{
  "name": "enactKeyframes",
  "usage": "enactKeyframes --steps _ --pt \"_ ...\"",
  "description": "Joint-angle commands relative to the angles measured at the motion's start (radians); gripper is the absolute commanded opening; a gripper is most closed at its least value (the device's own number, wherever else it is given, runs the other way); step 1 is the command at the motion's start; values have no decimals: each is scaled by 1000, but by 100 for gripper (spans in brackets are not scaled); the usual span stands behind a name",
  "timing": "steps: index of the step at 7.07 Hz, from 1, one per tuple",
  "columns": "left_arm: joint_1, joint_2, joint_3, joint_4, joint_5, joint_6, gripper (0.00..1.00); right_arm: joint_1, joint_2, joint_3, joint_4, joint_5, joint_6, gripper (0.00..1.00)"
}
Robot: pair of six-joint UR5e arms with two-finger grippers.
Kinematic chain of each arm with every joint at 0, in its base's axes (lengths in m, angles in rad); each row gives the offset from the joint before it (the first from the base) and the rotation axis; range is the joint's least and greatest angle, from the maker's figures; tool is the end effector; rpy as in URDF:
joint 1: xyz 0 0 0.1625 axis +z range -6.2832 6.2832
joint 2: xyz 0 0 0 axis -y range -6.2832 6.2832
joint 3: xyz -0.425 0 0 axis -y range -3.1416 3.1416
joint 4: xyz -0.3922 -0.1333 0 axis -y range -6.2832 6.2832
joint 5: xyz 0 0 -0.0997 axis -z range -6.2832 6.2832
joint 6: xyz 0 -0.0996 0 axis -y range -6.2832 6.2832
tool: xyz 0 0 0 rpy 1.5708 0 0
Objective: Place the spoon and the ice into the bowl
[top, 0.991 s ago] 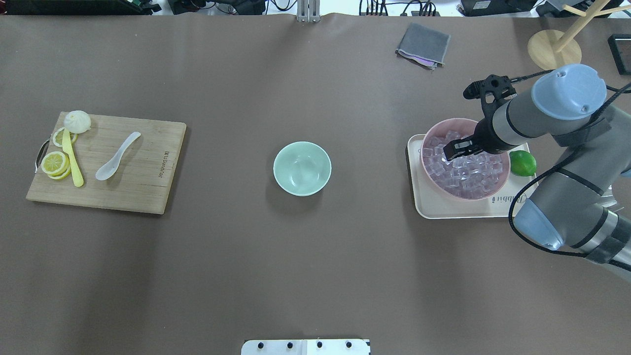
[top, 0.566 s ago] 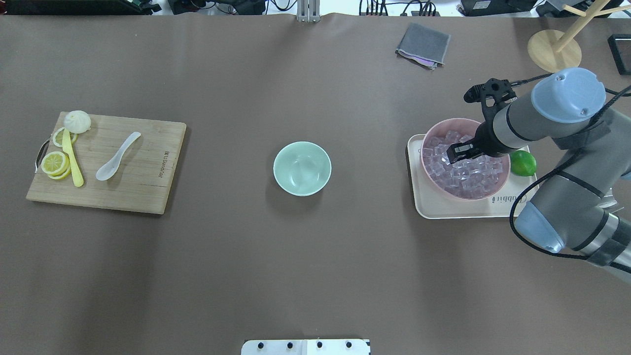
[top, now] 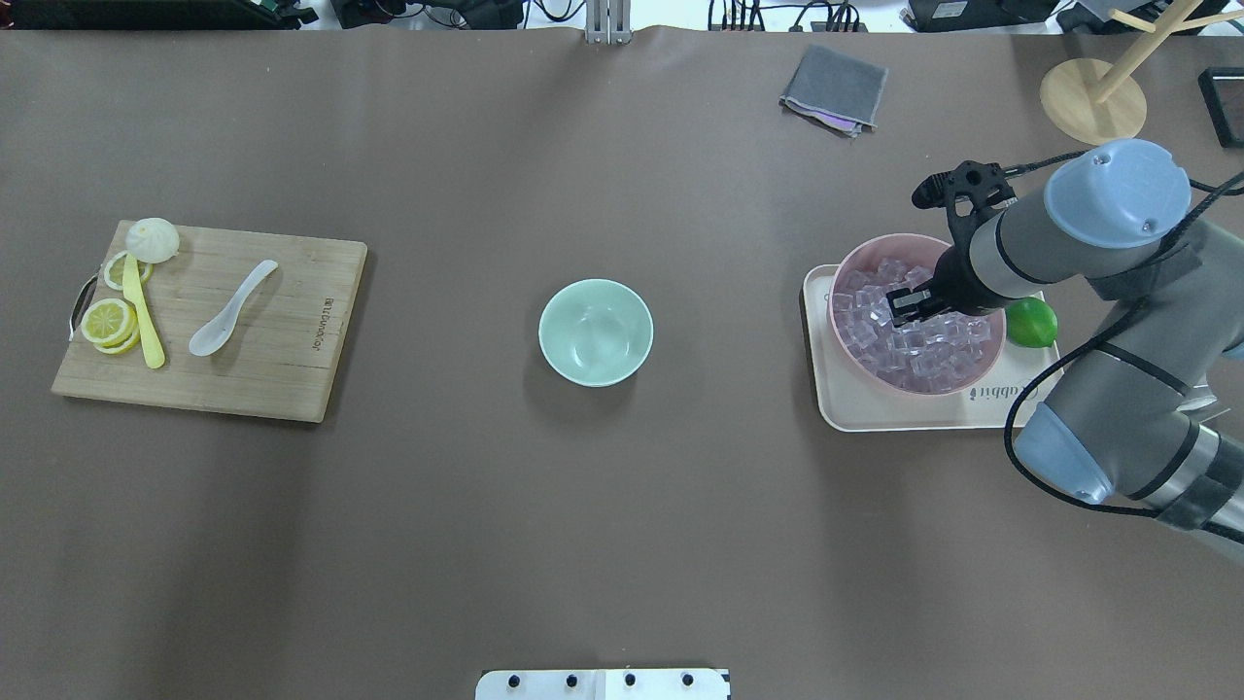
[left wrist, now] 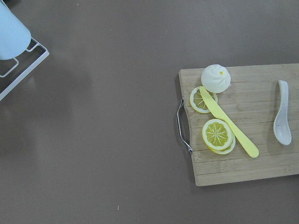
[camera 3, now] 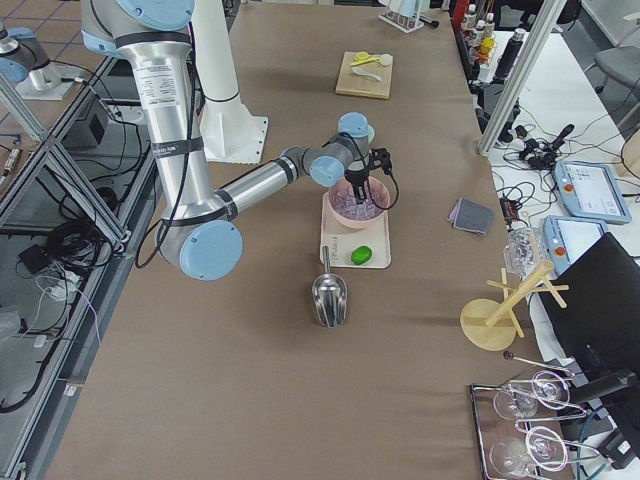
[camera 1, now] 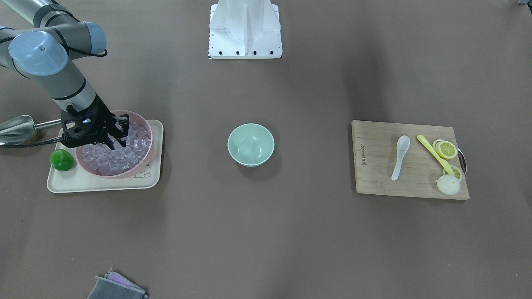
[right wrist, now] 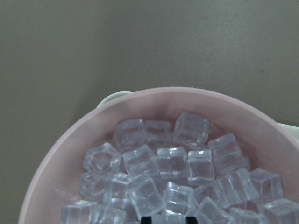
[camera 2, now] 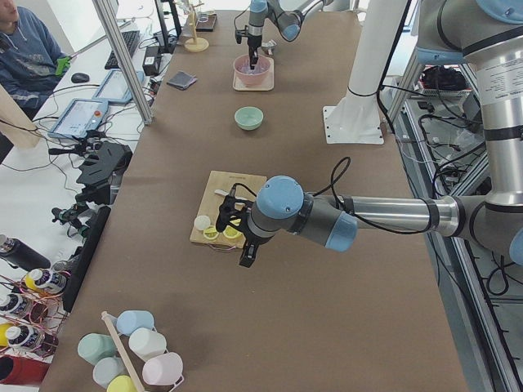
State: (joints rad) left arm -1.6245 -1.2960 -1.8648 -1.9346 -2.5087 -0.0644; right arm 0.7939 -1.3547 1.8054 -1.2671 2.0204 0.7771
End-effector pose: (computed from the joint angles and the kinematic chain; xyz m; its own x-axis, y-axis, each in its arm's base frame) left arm -0.0739 -0.3879 0.5814 0.6023 0.2090 -0.7704 0.0887 0.9416 0.3248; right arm -0.3412 -0.4754 0.4039 0.6673 -0.2371 0.7060 0.0602 0.9620 0.2662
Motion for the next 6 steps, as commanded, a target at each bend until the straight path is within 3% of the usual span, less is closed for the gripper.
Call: enactKeyframes --steps 1,3,5,6 --pt "0 -6 1 3 -21 -30 98 -1 2 8 0 9 1 0" --pt "65 -104 9 6 10 -145 98 14 11 58 -15 35 2 0" --pt "257 -247 19 6 237 -286 97 24 41 77 -17 49 34 0" --pt "362 -311 44 6 316 -338 97 16 108 71 -56 47 112 0"
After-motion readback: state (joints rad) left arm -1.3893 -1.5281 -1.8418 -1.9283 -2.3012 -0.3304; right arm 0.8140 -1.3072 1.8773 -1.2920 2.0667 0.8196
